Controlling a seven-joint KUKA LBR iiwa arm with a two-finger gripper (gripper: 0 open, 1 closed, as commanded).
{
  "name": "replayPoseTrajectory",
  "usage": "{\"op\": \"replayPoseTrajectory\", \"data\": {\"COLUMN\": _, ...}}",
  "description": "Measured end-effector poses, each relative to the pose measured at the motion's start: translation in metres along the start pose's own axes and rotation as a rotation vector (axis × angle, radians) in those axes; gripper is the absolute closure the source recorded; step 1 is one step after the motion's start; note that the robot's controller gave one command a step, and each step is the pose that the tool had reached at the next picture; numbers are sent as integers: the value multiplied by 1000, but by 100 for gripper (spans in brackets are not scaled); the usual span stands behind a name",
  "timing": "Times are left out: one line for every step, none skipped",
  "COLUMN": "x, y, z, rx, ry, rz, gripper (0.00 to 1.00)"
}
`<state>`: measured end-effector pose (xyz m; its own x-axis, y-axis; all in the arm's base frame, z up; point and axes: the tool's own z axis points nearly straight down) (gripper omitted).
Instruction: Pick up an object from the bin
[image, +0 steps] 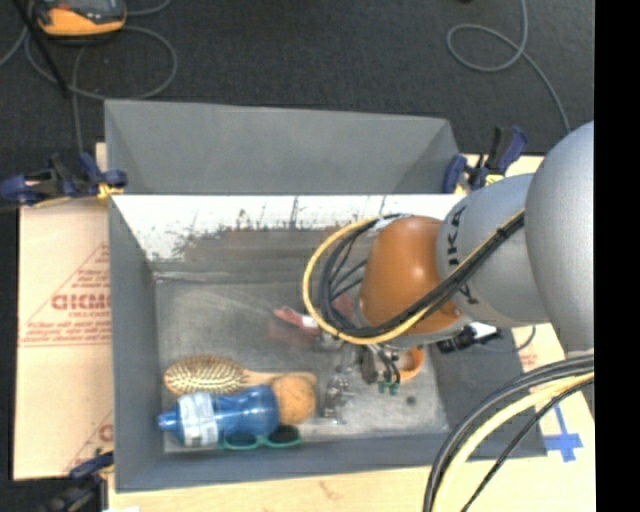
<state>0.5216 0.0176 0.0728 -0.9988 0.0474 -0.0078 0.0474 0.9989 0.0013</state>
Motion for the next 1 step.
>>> {"op": "replayPoseTrajectory", "data": {"x": 50, "y": 78, "z": -2, "rx": 1, "ry": -1, "rz": -342, "gripper": 100}}
